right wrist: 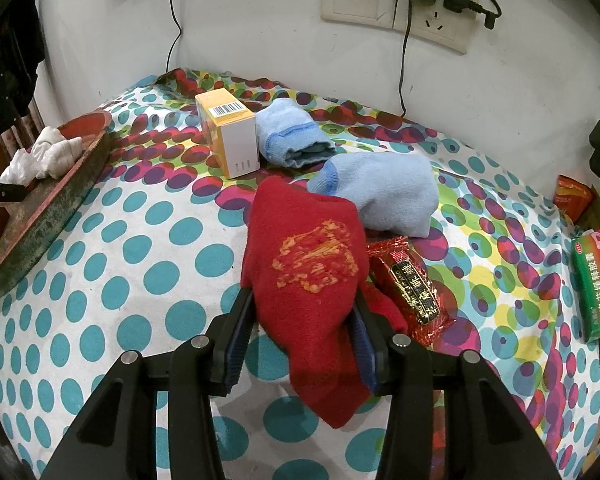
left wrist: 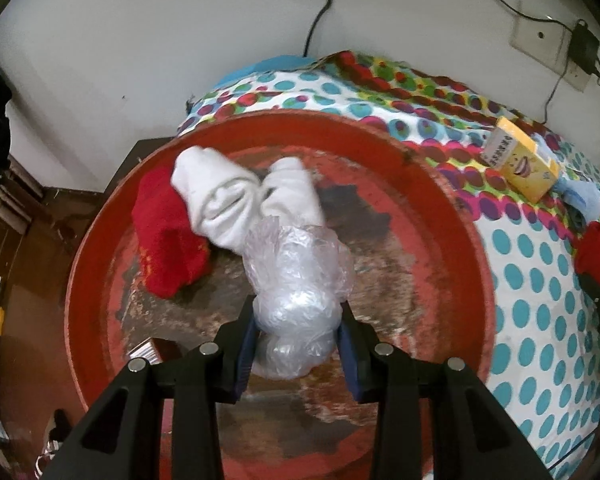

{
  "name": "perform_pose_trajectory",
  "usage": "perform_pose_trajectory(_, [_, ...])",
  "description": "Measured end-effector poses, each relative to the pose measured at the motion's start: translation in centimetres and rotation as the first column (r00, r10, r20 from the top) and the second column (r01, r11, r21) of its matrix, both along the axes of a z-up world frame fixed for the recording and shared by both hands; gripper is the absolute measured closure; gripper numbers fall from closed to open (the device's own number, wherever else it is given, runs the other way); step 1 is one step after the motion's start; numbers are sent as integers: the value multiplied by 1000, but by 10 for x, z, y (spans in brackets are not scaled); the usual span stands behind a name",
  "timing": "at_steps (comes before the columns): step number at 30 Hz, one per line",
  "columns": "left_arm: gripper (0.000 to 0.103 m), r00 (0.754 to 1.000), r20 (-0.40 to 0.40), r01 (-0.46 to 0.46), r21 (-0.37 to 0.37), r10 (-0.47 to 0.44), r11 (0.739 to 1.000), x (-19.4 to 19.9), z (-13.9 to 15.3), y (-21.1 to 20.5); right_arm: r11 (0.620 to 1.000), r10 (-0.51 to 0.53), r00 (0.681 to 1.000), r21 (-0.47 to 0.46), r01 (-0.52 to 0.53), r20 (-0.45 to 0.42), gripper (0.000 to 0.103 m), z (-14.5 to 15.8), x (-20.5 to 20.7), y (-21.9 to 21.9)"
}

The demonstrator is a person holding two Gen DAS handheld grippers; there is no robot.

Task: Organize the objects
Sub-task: 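Carry the clear plastic bag with the left gripper onto the tray and release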

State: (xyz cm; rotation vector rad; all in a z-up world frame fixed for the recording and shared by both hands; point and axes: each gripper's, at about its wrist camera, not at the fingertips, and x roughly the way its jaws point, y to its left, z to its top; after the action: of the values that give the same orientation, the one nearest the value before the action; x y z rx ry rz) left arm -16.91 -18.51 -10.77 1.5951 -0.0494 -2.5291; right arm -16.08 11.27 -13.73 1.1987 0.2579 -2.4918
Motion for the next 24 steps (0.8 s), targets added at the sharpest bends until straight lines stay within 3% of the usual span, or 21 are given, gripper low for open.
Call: perform_pose_trajectory(24, [64,997,27,-73,8,73,997,13,-13,-67,1000,-4,1000,10,4,-4,58,-1,0,-2])
